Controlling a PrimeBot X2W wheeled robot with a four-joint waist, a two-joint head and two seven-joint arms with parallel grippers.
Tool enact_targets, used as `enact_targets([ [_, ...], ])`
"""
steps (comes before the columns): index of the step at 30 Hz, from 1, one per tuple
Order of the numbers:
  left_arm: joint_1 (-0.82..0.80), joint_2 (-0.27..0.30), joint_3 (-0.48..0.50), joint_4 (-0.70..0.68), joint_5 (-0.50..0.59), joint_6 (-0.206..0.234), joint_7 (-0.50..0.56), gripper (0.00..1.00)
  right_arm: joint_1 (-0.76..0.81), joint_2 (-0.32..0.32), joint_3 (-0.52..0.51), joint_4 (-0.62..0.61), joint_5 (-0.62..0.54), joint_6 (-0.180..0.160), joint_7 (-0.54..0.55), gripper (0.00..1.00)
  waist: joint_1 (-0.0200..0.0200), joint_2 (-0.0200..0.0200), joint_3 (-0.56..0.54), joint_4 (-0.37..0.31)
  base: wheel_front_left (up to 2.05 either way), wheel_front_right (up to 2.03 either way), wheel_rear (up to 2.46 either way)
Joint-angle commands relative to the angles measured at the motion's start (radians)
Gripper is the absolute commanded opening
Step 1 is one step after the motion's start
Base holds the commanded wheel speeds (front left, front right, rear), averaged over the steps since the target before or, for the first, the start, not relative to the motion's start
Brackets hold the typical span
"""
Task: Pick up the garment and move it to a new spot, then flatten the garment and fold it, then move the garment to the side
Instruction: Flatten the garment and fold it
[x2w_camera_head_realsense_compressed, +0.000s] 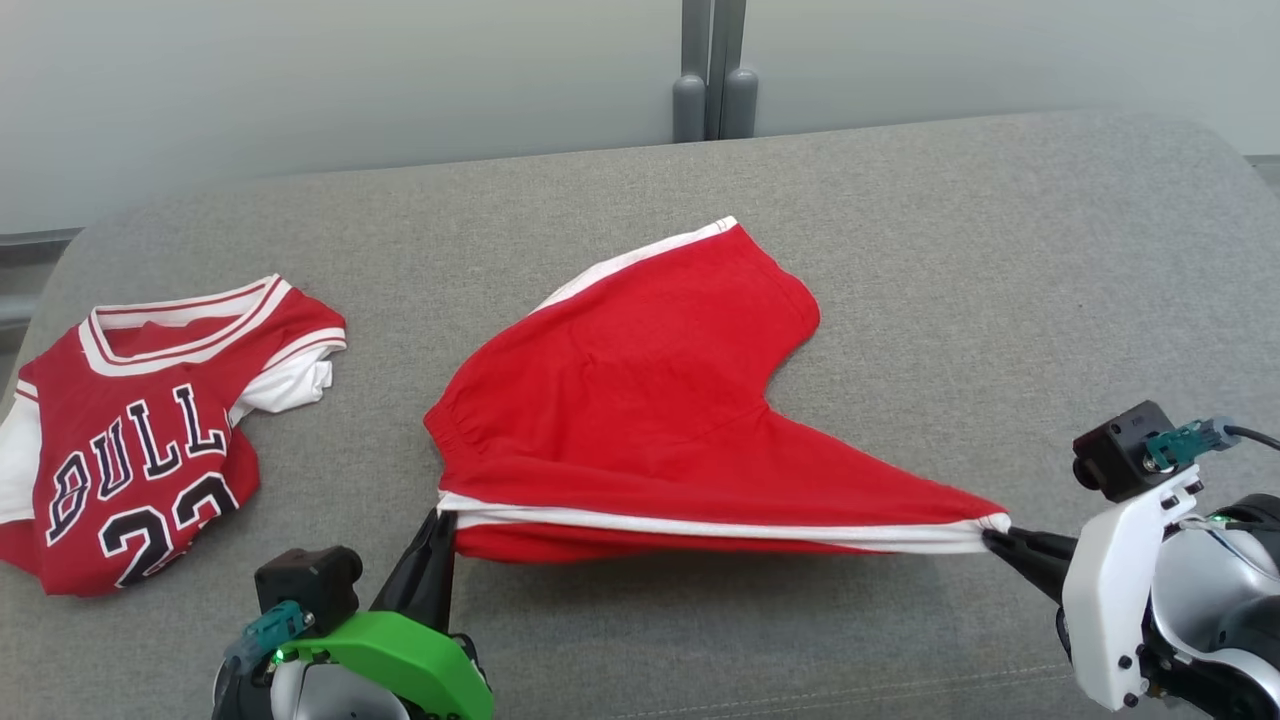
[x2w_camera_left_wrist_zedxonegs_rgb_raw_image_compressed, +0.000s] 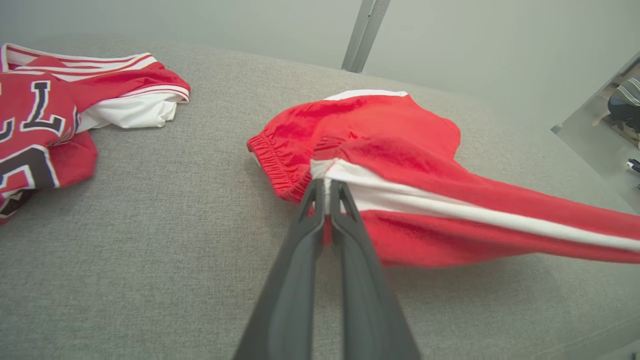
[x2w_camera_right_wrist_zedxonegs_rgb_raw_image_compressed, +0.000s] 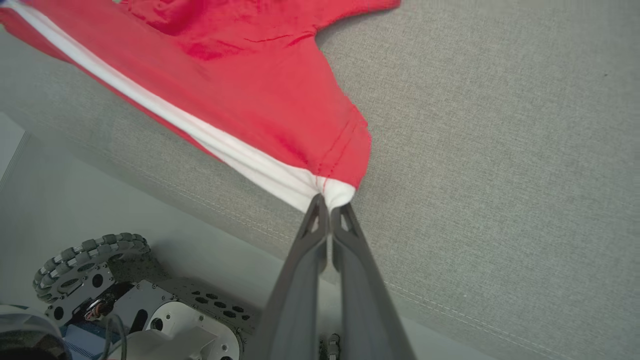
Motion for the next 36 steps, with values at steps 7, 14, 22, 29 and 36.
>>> enact_targets([
  [7, -0.040, 0.018, 0.000, -0.044, -0.001, 0.013, 0.048, 0.00, -0.105, 0.030, 0.012, 0.033, -0.042, -0.002, -0.075, 0.00, 0.0001, -0.0001, 0.037, 0.013, 0.00, 0.00, 0.00],
  [14, -0.179, -0.009, -0.021, 0.019, 0.016, 0.002, 0.076, 0.00, -0.331, 0.000, 0.120, 0.183, -0.078, -0.001, -0.112, 0.00, 0.0001, -0.0001, 0.101, 0.047, 0.00, 0.00, 0.00],
  [22, -0.348, -0.042, -0.028, 0.118, 0.020, -0.024, 0.053, 0.00, -0.656, -0.051, 0.330, 0.374, -0.096, -0.002, -0.180, 0.00, 0.0001, -0.0001, 0.193, 0.076, 0.00, 0.00, 0.00],
  [29, -0.482, -0.065, -0.026, 0.207, 0.018, -0.035, 0.019, 0.00, -0.898, -0.073, 0.495, 0.571, -0.112, -0.002, -0.283, 0.00, 0.0001, -0.0001, 0.268, 0.111, 0.00, 0.00, 0.00],
  [36, -0.578, -0.088, -0.024, 0.291, -0.001, -0.039, -0.015, 0.00, -1.056, -0.053, 0.598, 0.731, -0.088, -0.002, -0.386, 0.00, 0.0001, -0.0001, 0.312, 0.144, 0.00, 0.00, 0.00],
])
